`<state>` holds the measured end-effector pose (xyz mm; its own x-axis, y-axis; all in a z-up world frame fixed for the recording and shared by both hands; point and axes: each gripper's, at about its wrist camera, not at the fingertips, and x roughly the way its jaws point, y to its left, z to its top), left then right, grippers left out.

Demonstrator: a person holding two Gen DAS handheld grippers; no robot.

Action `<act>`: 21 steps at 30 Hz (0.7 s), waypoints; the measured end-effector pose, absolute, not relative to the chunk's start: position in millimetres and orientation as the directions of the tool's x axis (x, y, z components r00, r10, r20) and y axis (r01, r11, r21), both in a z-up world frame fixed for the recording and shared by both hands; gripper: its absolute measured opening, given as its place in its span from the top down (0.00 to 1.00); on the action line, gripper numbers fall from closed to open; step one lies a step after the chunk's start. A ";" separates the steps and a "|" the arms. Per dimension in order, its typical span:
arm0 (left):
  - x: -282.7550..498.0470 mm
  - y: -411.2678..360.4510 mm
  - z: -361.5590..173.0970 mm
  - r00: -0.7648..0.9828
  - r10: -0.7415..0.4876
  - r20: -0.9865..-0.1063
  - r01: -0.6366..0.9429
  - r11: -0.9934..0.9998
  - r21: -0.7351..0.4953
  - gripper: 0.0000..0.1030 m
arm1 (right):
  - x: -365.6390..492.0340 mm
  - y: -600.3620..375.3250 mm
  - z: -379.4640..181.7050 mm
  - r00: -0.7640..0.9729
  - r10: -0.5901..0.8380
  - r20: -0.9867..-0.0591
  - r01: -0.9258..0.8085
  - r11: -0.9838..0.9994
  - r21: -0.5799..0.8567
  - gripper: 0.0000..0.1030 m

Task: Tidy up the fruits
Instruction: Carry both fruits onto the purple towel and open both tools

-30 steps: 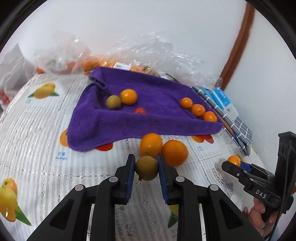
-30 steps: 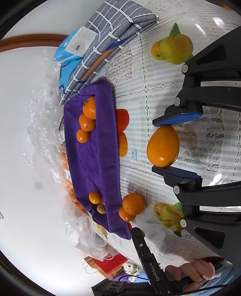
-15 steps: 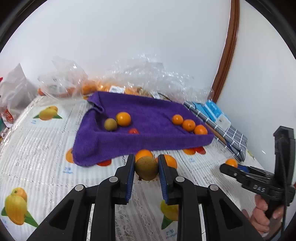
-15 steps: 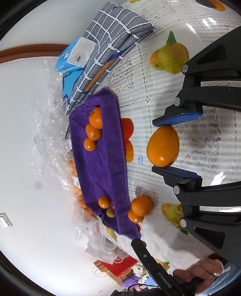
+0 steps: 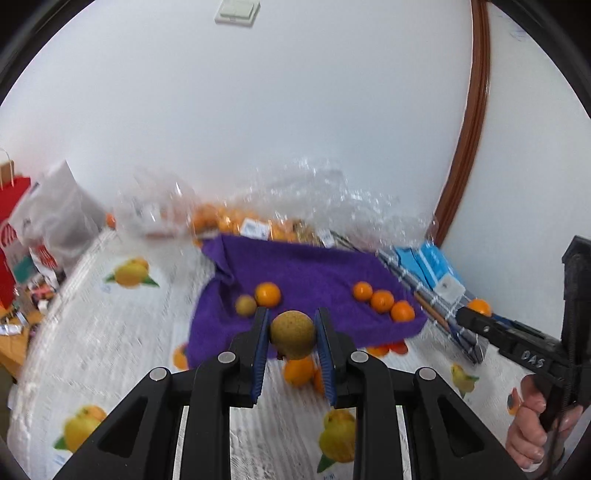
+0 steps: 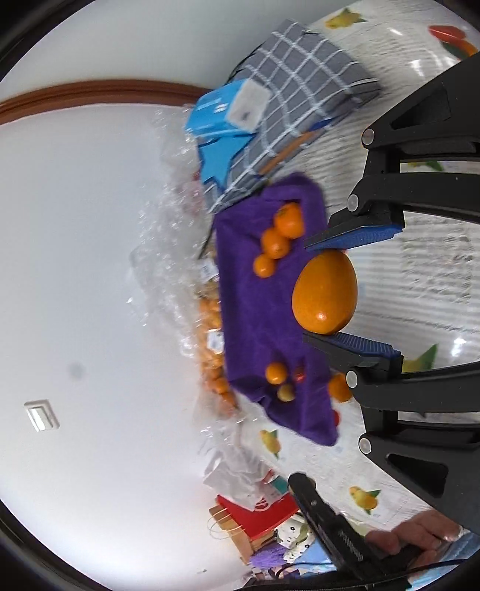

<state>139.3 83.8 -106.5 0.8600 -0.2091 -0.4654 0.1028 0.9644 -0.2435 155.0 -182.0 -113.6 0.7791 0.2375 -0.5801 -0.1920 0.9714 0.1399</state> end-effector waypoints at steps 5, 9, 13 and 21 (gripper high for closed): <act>148.6 87.7 -90.1 0.873 -0.200 -0.446 0.091 0.963 -0.253 0.77 | 172.1 -174.0 -109.6 0.783 0.249 -0.571 -0.200 0.968 0.149 0.59; 160.8 89.3 -78.6 0.879 -0.198 -0.433 0.091 0.963 -0.254 0.77 | 182.2 -172.6 -108.0 0.794 0.226 -0.564 -0.185 0.974 0.131 0.59; 170.7 89.6 -72.0 0.886 -0.195 -0.420 0.092 0.963 -0.252 0.77 | 199.3 -175.5 -106.3 0.800 0.228 -0.554 -0.180 0.974 0.141 0.59; 220.0 94.0 -92.3 0.863 -0.195 -0.465 0.044 0.948 -0.315 0.77 | 240.5 -179.0 -124.9 0.789 0.241 -0.565 -0.172 0.970 0.173 0.59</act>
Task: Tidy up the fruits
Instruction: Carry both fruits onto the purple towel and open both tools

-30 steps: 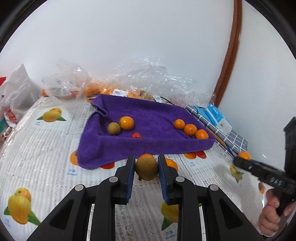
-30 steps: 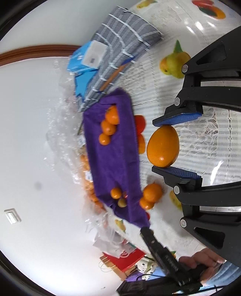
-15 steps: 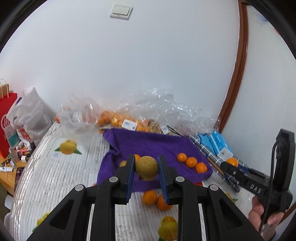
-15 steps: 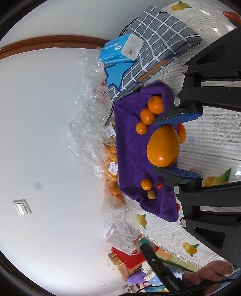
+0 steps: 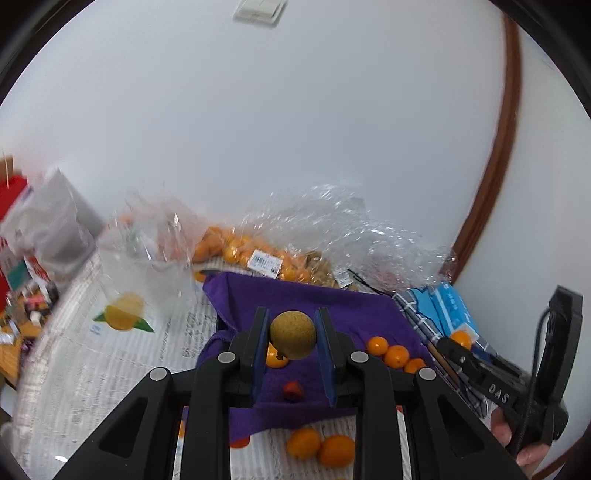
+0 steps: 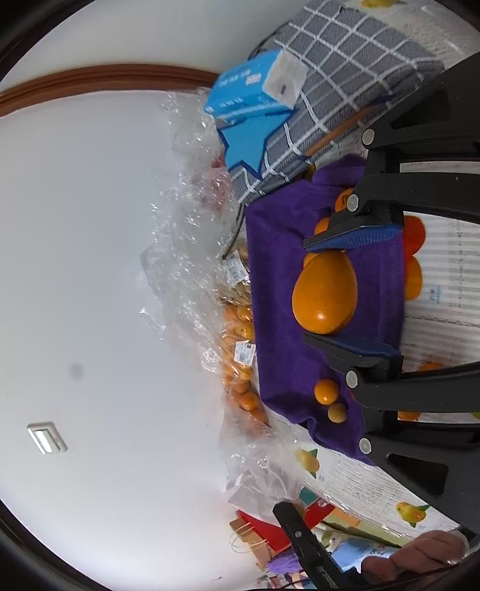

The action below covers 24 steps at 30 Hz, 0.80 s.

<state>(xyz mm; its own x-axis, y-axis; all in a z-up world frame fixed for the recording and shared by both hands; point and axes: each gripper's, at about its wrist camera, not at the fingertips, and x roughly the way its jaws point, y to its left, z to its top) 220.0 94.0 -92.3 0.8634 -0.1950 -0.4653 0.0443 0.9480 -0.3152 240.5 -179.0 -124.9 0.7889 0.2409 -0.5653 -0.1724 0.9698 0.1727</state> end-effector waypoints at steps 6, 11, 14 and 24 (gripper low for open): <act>257.4 89.9 -139.4 0.818 -0.203 -0.539 0.023 0.947 -0.321 0.77 | 268.6 -181.1 -164.6 0.749 0.273 -0.604 -0.174 0.960 0.219 0.59; 271.4 85.8 -161.3 0.766 -0.166 -0.620 -0.012 0.962 -0.273 0.77 | 279.7 -170.1 -183.4 0.707 0.265 -0.656 -0.186 0.964 0.188 0.59; 275.4 85.9 -167.9 0.745 -0.187 -0.640 -0.008 0.957 -0.289 0.77 | 277.7 -161.1 -187.4 0.709 0.245 -0.661 -0.207 0.969 0.136 0.59; 282.0 85.6 -178.0 0.705 -0.200 -0.680 -0.021 0.953 -0.302 0.77 | 284.7 -154.3 -199.1 0.698 0.219 -0.682 -0.200 0.974 0.107 0.59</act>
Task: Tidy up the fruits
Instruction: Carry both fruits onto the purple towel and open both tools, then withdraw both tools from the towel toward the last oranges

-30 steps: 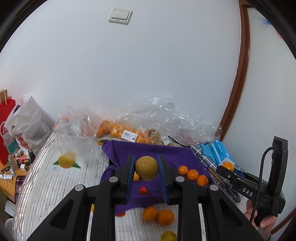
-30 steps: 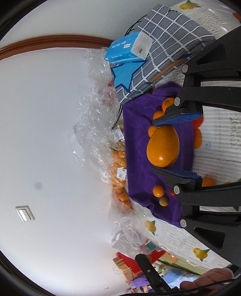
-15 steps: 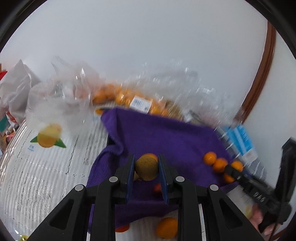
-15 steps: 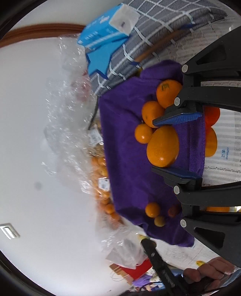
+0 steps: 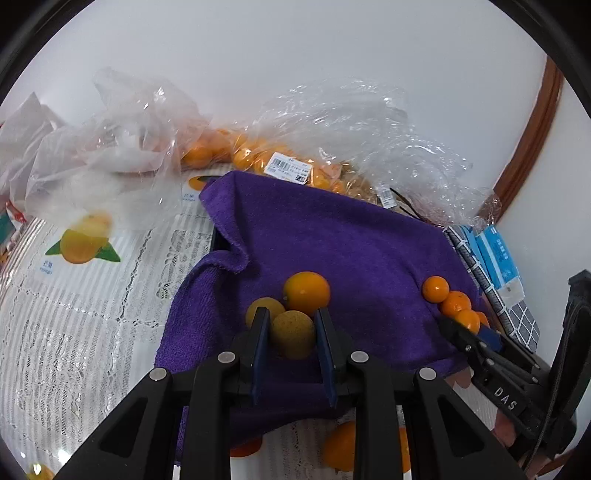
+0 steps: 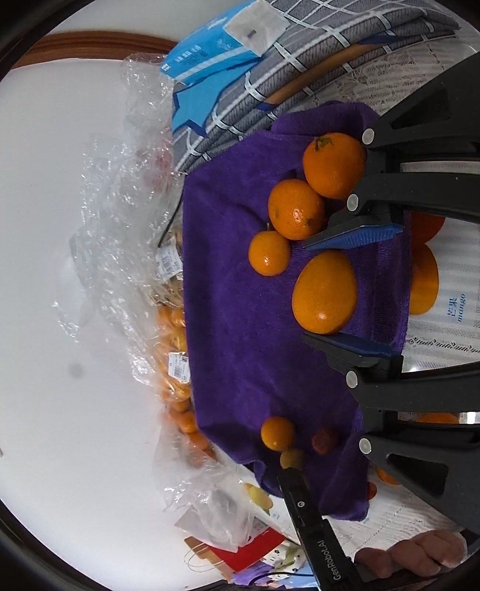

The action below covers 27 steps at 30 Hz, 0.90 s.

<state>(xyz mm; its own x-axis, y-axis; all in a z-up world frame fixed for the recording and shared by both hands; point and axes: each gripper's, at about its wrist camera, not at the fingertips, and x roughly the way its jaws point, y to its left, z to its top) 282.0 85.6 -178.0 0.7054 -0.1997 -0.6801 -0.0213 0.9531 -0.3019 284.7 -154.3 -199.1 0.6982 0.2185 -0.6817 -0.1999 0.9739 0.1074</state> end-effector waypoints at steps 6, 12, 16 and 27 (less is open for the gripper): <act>284.0 87.2 -180.0 0.699 -0.190 -0.689 -0.034 0.954 -0.298 0.77 | 281.1 -147.1 -204.4 0.687 0.210 -0.695 -0.214 0.973 0.083 0.55; 284.2 88.4 -178.1 0.698 -0.216 -0.682 -0.011 0.950 -0.311 0.72 | 274.3 -146.6 -200.9 0.708 0.204 -0.676 -0.216 0.974 0.067 0.38; 280.9 96.0 -171.6 0.725 -0.226 -0.651 -0.004 0.943 -0.332 0.69 | 269.2 -149.0 -197.2 0.709 0.208 -0.674 -0.215 0.974 0.075 0.38; 255.7 117.9 -147.5 0.809 -0.214 -0.548 0.008 0.935 -0.354 0.60 | 202.4 -139.2 -171.9 0.700 0.257 -0.666 -0.218 0.965 0.142 0.38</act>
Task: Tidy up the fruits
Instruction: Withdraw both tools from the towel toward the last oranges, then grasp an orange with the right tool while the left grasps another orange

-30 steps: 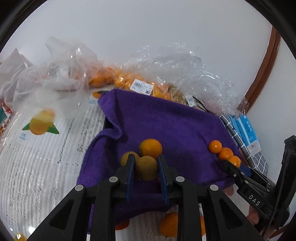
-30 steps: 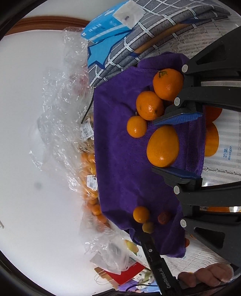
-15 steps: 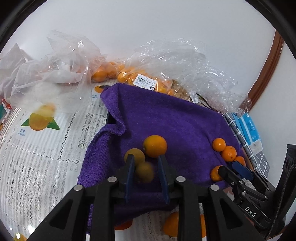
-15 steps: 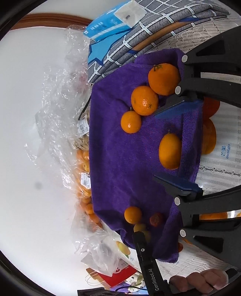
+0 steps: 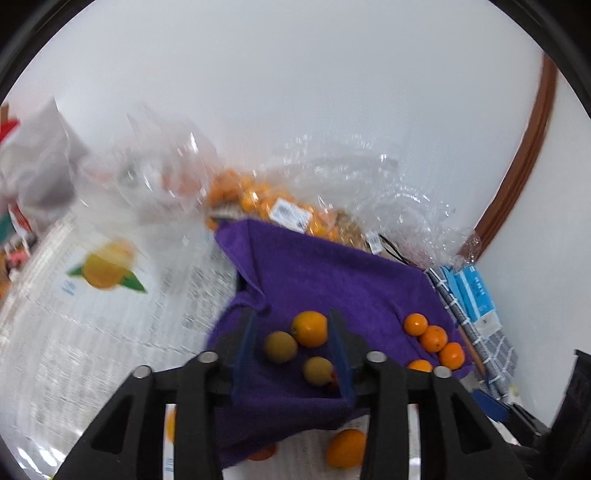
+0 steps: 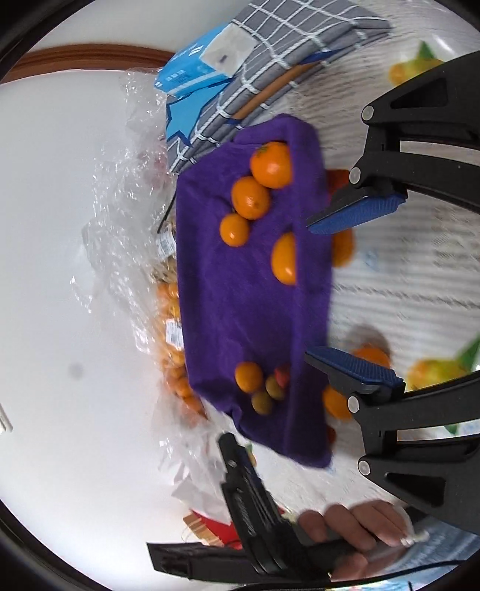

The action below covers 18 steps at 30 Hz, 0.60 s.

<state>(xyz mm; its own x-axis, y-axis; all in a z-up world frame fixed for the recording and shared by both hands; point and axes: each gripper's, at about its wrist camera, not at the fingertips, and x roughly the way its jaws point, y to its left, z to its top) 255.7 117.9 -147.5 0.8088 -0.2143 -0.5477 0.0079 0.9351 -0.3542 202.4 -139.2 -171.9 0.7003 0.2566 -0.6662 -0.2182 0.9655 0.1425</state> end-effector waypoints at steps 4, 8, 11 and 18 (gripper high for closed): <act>234.7 135.2 -152.0 0.789 -0.219 -0.574 -0.017 0.926 -0.377 0.60 | 180.9 -122.1 -173.3 0.689 0.304 -0.658 -0.269 0.950 0.157 0.38; 197.4 149.5 -165.1 0.754 -0.167 -0.635 -0.056 0.947 -0.315 0.60 | 177.0 -99.6 -189.0 0.636 0.352 -0.687 -0.337 0.927 0.164 0.38; 172.6 152.1 -174.8 0.756 -0.141 -0.640 -0.043 0.964 -0.264 0.59 | 181.1 -83.7 -200.6 0.608 0.346 -0.715 -0.380 0.917 0.121 0.38; 163.2 163.2 -191.6 0.764 -0.073 -0.641 -0.095 0.970 -0.223 0.59 | 198.9 -62.5 -214.5 0.565 0.292 -0.771 -0.401 0.915 0.053 0.44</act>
